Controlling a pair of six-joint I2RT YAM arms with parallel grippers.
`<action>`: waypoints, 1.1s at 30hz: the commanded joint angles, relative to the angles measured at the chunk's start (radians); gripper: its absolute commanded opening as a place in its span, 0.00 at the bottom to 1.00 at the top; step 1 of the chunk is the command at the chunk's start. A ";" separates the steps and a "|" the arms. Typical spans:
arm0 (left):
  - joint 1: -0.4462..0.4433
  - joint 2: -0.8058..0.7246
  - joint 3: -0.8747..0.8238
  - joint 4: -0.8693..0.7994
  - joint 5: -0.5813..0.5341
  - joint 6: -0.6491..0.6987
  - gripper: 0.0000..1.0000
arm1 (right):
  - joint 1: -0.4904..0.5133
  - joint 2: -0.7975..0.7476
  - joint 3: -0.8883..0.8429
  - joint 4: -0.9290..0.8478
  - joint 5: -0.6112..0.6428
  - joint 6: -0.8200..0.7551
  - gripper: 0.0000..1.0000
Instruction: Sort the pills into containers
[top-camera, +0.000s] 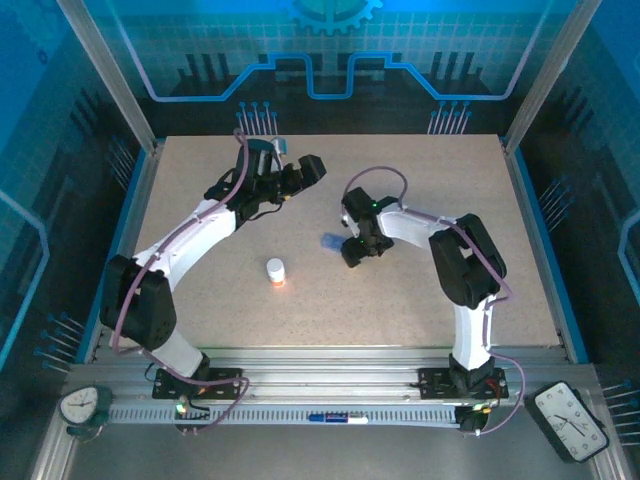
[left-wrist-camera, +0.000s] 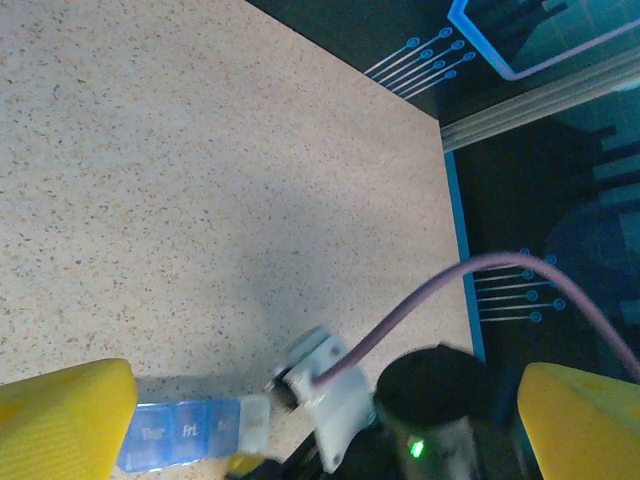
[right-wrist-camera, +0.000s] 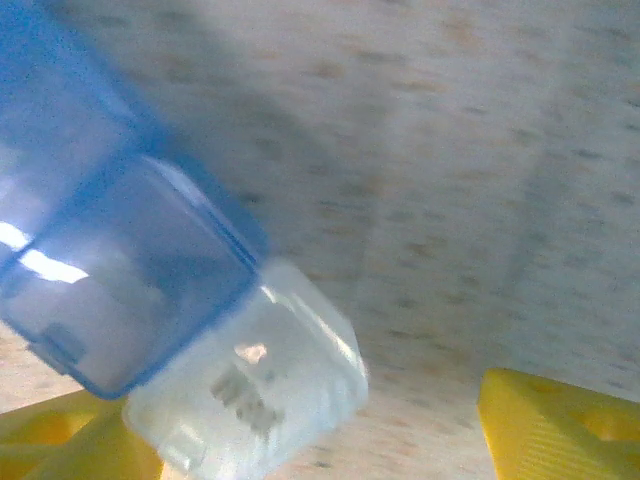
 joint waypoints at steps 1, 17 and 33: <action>0.002 0.021 0.048 -0.059 0.034 0.058 0.99 | -0.045 0.017 0.052 -0.066 0.012 0.036 0.79; -0.015 0.127 0.169 -0.347 0.002 0.432 0.99 | -0.100 0.003 0.154 -0.067 -0.265 0.146 0.81; -0.137 0.231 0.195 -0.483 -0.108 0.760 0.99 | -0.124 0.104 0.168 -0.038 -0.281 0.169 0.80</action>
